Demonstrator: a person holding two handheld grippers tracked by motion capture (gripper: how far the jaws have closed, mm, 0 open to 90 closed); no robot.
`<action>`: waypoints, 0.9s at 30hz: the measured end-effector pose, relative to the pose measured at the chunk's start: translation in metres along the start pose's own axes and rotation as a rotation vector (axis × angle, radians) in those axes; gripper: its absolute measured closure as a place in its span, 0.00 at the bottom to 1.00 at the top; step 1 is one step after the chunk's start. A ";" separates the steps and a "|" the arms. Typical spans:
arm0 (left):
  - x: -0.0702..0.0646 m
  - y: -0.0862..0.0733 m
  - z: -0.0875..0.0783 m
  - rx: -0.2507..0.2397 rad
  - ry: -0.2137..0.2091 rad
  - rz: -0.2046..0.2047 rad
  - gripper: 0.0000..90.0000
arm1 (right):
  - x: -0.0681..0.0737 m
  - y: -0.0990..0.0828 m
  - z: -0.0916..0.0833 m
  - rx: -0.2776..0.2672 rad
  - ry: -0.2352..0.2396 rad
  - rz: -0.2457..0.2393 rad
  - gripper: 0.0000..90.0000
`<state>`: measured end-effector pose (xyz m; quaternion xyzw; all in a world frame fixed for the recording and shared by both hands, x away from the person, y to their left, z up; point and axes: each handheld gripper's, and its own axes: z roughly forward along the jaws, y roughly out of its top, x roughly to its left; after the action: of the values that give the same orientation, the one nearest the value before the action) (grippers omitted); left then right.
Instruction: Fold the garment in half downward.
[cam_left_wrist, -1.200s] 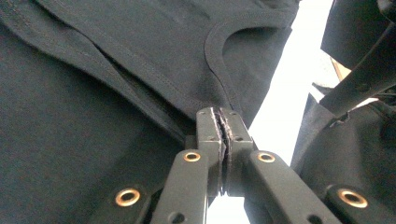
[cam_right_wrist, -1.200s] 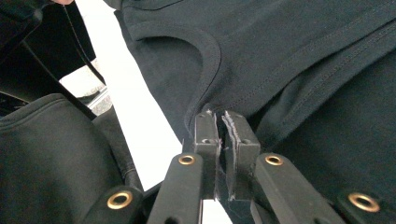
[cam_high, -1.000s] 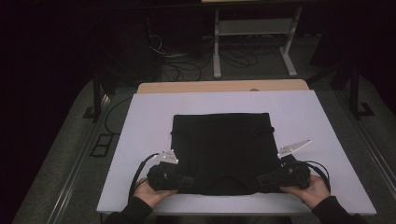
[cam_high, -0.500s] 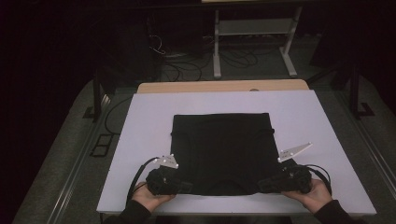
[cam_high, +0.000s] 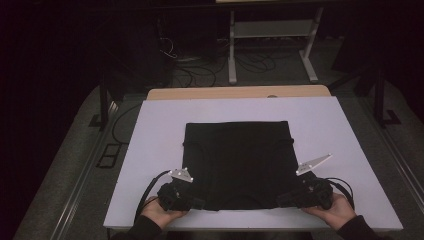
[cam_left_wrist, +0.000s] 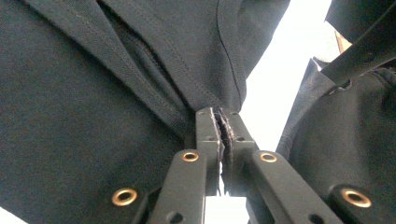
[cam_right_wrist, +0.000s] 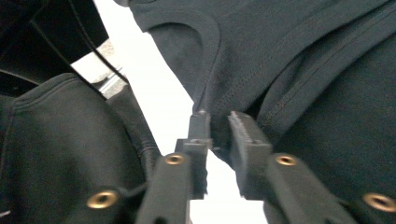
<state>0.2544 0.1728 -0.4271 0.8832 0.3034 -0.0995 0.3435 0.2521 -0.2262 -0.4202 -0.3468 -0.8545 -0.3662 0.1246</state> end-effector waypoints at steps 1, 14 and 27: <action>0.001 0.000 0.000 -0.004 0.001 -0.006 0.92 | 0.000 0.000 0.000 -0.001 -0.010 -0.002 0.77; 0.006 0.000 -0.012 -0.135 0.024 -0.076 0.39 | 0.001 0.006 -0.002 -0.055 -0.104 -0.021 0.20; 0.021 -0.007 -0.029 -0.239 0.050 -0.207 0.00 | -0.004 0.034 -0.007 -0.118 -0.169 -0.051 0.00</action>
<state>0.2666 0.2061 -0.4172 0.8024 0.4109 -0.0753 0.4262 0.2777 -0.2167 -0.3987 -0.3614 -0.8474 -0.3883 0.0222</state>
